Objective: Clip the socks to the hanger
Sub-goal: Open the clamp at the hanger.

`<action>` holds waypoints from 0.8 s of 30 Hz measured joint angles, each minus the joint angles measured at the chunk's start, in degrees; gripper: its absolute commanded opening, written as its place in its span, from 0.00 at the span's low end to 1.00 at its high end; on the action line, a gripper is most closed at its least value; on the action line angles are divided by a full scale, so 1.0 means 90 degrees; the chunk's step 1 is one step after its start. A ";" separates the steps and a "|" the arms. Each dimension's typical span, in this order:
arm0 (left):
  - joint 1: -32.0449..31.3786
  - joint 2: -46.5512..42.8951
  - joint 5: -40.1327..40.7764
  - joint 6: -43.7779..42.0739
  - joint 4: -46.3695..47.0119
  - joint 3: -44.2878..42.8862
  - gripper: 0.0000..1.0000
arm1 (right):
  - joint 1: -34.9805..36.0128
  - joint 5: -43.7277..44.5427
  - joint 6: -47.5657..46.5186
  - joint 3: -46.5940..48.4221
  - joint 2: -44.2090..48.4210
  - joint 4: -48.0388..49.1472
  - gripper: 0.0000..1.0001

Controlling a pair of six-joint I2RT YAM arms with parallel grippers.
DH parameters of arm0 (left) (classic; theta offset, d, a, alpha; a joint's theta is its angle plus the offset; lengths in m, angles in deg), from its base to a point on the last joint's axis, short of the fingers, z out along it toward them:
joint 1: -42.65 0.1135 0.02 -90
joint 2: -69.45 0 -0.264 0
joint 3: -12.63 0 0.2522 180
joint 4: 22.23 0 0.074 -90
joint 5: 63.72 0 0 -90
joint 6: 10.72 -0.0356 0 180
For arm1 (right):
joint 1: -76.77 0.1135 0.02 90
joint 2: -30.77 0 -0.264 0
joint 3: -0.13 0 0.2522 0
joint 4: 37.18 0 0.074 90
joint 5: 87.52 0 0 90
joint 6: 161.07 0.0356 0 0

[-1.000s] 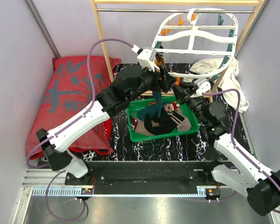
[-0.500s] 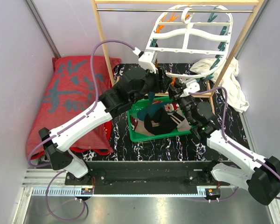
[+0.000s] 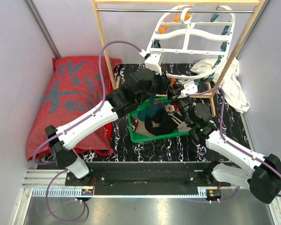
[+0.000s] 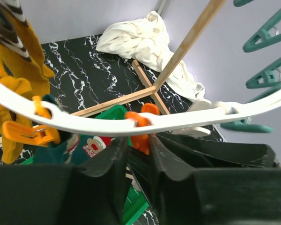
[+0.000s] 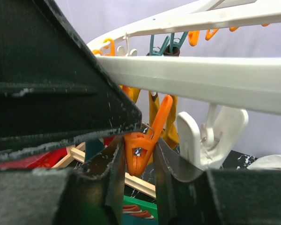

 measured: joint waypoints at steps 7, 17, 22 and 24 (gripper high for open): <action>-0.0012 0.0015 0.0027 -0.0015 0.0007 -0.0228 0.00 | 0.0046 0.0005 0.0396 -0.0034 0.0427 -0.0670 0.55; -0.0007 0.0015 -0.0058 0.0034 -0.0097 -0.0389 0.00 | 0.0046 -0.0189 0.1105 -0.0034 0.0894 -0.1212 0.60; -0.0007 0.0022 -0.0155 0.0143 -0.0240 -0.0403 0.00 | 0.0046 -0.0374 0.1139 -0.0034 0.0811 -0.1195 0.60; -0.0007 0.0039 -0.0189 0.0182 -0.0357 -0.0442 0.00 | 0.0046 -0.0444 0.1073 -0.0034 0.0731 -0.1127 0.59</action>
